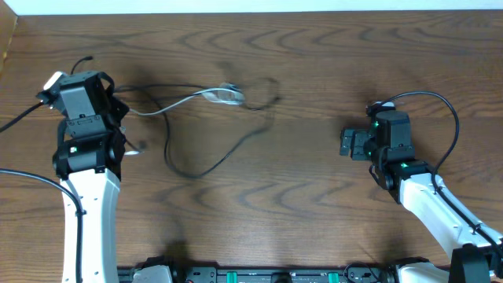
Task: Untangle cables
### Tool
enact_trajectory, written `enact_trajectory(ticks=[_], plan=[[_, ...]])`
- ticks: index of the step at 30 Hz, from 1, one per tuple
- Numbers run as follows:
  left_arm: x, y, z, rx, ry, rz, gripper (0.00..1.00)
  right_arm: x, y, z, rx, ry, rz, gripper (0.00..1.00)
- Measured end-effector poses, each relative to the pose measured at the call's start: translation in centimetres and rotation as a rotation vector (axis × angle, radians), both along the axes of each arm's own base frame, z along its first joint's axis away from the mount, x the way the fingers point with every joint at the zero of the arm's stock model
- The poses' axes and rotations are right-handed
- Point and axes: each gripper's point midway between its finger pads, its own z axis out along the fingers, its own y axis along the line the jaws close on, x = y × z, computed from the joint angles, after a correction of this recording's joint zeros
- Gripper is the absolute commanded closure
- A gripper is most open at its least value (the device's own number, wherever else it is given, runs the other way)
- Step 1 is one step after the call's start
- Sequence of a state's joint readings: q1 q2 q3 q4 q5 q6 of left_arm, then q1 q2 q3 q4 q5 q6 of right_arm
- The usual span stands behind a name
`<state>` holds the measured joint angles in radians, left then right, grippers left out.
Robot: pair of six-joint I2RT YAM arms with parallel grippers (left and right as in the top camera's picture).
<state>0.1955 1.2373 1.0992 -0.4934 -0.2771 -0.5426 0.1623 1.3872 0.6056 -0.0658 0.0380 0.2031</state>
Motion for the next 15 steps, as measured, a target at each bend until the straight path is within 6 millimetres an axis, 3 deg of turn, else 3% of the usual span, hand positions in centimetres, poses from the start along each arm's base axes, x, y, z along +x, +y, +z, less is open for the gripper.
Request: enact_trajectory(ticks=[7, 15], plan=[[0.7, -1.4, -0.2, -0.021, 0.007, -0.107, 0.93, 0.7, 1.1, 0.8, 0.035, -0.044, 0.055, 0.01], [2.0, -6.6, -0.5, -0.121, -0.004, -0.432, 0.92, 1.7, 5.0, 3.3, 0.192, -0.141, 0.218, 0.01]])
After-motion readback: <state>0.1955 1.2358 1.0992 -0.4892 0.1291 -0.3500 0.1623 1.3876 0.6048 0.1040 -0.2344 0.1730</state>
